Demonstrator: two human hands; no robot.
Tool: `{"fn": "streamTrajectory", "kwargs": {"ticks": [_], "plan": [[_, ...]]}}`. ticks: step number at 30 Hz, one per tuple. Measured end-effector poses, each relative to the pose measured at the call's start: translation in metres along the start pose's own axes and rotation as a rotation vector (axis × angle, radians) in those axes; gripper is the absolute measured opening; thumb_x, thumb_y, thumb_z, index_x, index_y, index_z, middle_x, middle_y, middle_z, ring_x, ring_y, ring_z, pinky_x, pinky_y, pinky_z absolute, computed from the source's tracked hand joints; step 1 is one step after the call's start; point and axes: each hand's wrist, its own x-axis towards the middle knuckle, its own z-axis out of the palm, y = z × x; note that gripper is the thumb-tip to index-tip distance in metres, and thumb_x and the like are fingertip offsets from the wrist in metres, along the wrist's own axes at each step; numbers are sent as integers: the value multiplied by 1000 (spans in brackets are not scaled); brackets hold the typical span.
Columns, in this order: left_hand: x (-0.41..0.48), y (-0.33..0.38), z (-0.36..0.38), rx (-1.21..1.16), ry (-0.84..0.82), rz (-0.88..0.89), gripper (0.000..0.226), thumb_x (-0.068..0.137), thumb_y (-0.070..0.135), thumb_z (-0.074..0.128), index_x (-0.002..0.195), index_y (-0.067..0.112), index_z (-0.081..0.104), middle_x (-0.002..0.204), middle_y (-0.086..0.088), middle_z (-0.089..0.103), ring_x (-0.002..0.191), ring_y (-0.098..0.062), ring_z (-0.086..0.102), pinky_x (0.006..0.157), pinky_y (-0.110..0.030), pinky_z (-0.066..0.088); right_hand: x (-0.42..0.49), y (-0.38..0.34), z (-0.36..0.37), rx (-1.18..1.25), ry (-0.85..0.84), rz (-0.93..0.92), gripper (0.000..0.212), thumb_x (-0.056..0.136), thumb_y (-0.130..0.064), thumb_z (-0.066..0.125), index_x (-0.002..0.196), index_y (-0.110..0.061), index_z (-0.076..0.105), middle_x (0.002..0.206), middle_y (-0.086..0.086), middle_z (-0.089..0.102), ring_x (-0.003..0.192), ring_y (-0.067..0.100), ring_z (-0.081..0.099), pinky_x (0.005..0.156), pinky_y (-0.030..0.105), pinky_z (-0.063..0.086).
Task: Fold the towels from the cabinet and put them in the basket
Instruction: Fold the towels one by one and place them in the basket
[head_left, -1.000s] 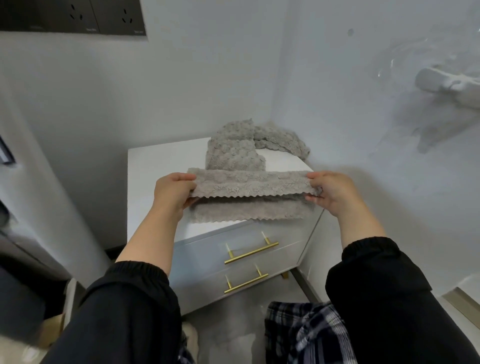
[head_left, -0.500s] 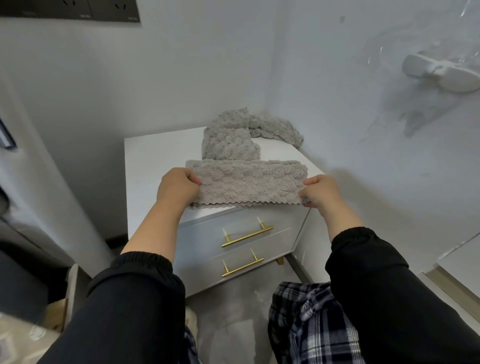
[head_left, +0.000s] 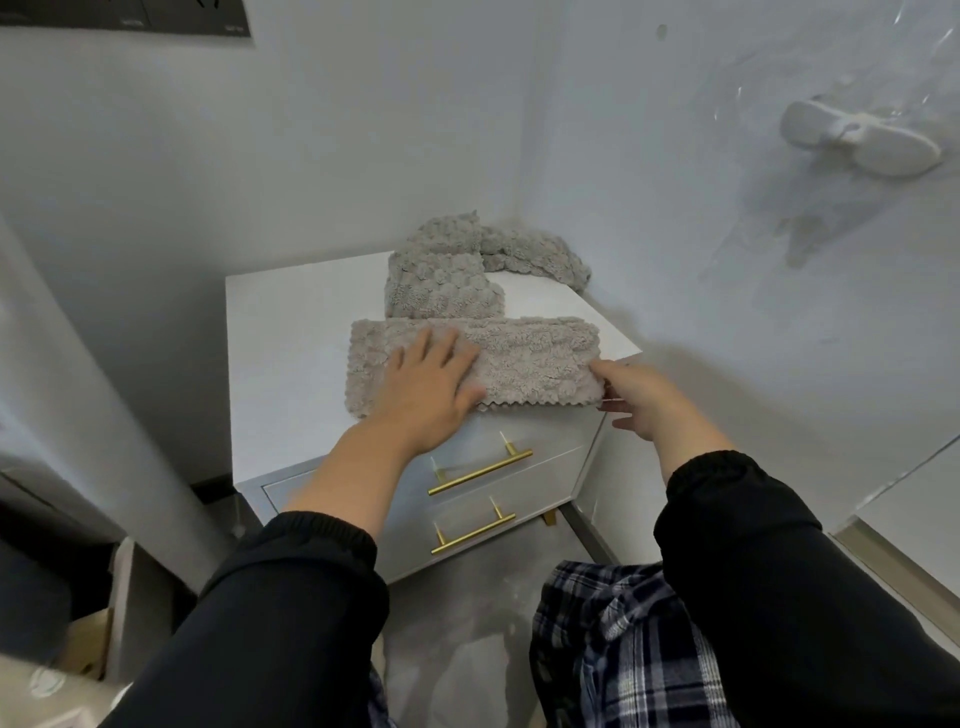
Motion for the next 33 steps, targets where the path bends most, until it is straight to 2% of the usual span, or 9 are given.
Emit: {"fn": "streamTrajectory", "kwargs": {"ticks": [4,8,11,14,17,20,22,27,33], "plan": [[0,6,12,124,-31,-1,63,97,57,19,152,30,6,161,-1,-1,147,-25,-1,118,-49,6,-3,-7,-3,184,-53,-18,20,92,-26,59,107,-14,53,85,3,60,72,18,59,78,34,46],[-2,17,1,121,57,58,61,94,62,27,144,28,35,145,-5,40,130,-26,35,101,-41,36,-15,-19,4,464,-53,-111,6,95,-12,51,96,-10,57,82,5,63,71,16,61,63,27,53],[-5,27,-19,-171,90,82,45,95,56,35,100,24,66,91,0,64,89,-19,57,68,-29,42,-25,-24,7,472,20,-287,21,96,-7,47,78,-12,56,75,6,61,68,17,59,61,28,51],[-10,29,-28,-448,172,-26,33,93,44,52,70,23,61,67,7,59,74,-18,57,63,-29,41,-39,-29,8,338,-3,-464,20,97,-7,48,84,-15,60,79,6,62,69,18,60,62,28,49],[-11,21,-33,-719,343,-176,13,84,36,68,91,26,64,90,12,62,85,-11,58,71,-25,45,-56,-35,7,237,-172,-590,23,96,-1,46,86,-15,61,72,1,63,60,9,58,55,21,45],[-10,13,-45,-1138,148,-112,72,72,41,78,135,29,44,124,17,49,112,-2,48,92,-20,40,-64,-39,5,108,-269,-665,27,93,4,48,83,-17,61,59,-6,57,52,6,50,52,19,39],[-11,12,-46,-1267,10,-49,91,63,43,79,142,32,36,128,16,43,120,-2,44,101,-25,39,-64,-39,5,56,-286,-679,26,92,3,53,83,-19,64,63,1,56,57,14,49,58,25,38],[-10,15,-49,-1293,93,-14,66,72,12,80,127,34,51,123,7,60,104,-6,58,99,-28,46,-64,-42,6,30,-212,-687,24,88,-3,62,77,-23,68,74,8,62,74,24,55,75,38,44],[-6,9,-54,-1086,188,29,31,71,6,80,90,25,67,120,13,61,107,-13,61,94,-36,50,-63,-43,7,-10,-174,-697,22,89,-2,62,80,-22,66,79,9,62,75,22,57,75,35,45]]}}
